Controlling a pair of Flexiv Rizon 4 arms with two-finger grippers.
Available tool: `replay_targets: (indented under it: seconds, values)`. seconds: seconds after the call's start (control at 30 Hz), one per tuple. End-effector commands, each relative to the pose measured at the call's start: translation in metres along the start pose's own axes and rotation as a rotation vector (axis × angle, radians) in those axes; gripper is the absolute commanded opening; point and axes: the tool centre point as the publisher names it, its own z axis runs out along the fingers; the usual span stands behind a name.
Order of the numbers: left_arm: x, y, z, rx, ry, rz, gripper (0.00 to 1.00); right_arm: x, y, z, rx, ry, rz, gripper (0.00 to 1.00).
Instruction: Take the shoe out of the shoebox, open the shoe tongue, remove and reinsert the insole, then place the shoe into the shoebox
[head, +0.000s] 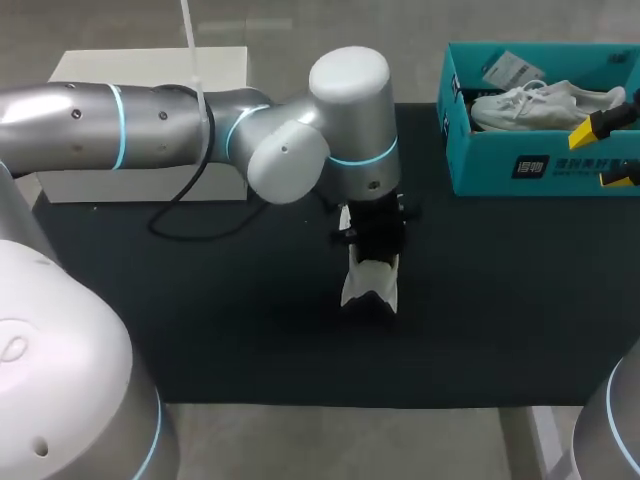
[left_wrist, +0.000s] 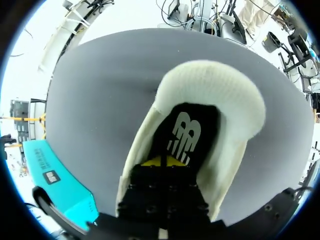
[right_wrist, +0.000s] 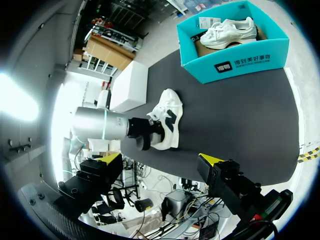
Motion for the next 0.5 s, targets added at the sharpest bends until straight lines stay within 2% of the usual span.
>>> replay_targets:
  seconds: [0.03,0.13,0.27,0.37,0.4,0.5]
  values:
    - [0.004,-0.001,-0.030,0.074,0.022,0.042,0.00,0.000,0.000,0.001,-0.001,-0.004,0.002,1.00]
    - [0.002,-0.003,-0.049,0.141,0.057,0.094,0.00,0.000,0.000,0.001,-0.001,-0.004,0.002,1.00]
    - [0.001,-0.005,-0.065,0.160,0.065,0.138,0.00,0.000,0.000,0.001,-0.001,-0.004,0.002,1.00]
    - [0.001,-0.007,-0.068,0.184,0.085,0.154,0.00,0.000,0.000,0.001,-0.001,-0.004,0.002,1.00]
    - [0.002,-0.009,-0.067,0.224,0.094,0.167,0.00,0.000,0.000,0.001,-0.001,-0.004,0.002,1.00]
    - [0.002,-0.013,-0.065,0.242,0.088,0.159,0.00,0.000,0.000,0.001,-0.001,-0.004,0.002,1.00]
